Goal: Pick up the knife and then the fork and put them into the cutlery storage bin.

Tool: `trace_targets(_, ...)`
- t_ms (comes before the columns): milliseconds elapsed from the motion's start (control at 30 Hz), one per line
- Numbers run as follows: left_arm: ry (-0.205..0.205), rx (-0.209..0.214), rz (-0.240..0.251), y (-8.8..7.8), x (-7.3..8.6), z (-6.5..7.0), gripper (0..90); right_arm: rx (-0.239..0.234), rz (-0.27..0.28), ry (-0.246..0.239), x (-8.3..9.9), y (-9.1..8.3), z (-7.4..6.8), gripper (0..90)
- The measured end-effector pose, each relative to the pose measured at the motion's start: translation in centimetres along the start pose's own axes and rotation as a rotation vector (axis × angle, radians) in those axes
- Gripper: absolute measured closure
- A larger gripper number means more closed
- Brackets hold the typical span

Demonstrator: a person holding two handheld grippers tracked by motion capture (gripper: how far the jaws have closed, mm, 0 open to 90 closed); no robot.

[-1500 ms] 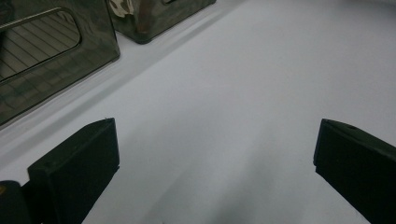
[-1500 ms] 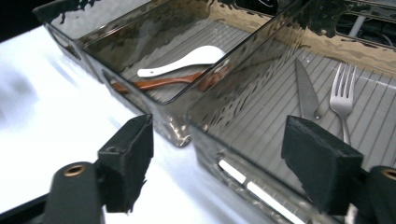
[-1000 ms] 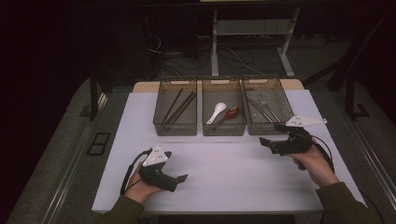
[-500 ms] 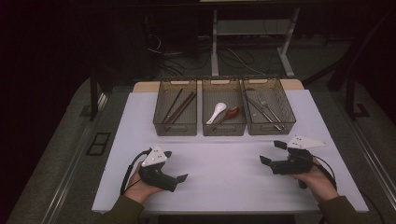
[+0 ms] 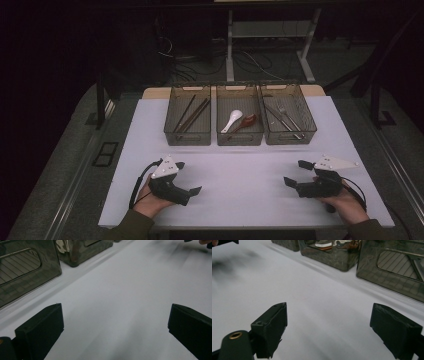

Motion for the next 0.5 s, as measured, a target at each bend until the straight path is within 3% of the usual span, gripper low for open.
trace_targets(500,-0.005,0.003,-0.008,0.23,0.19,0.0,0.0,-0.029,-0.019,-0.029,0.29,-0.06,-0.39,14.0)
Point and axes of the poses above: each handheld gripper's, and its own axes: y roughly forward along the jaws, x roughly out of its underside, z roughly to its right, the point moved 7 cm from there along y, roughly forward along the jaws, and after that the axes turned 4 degrees about y, right-handed, at the moved point
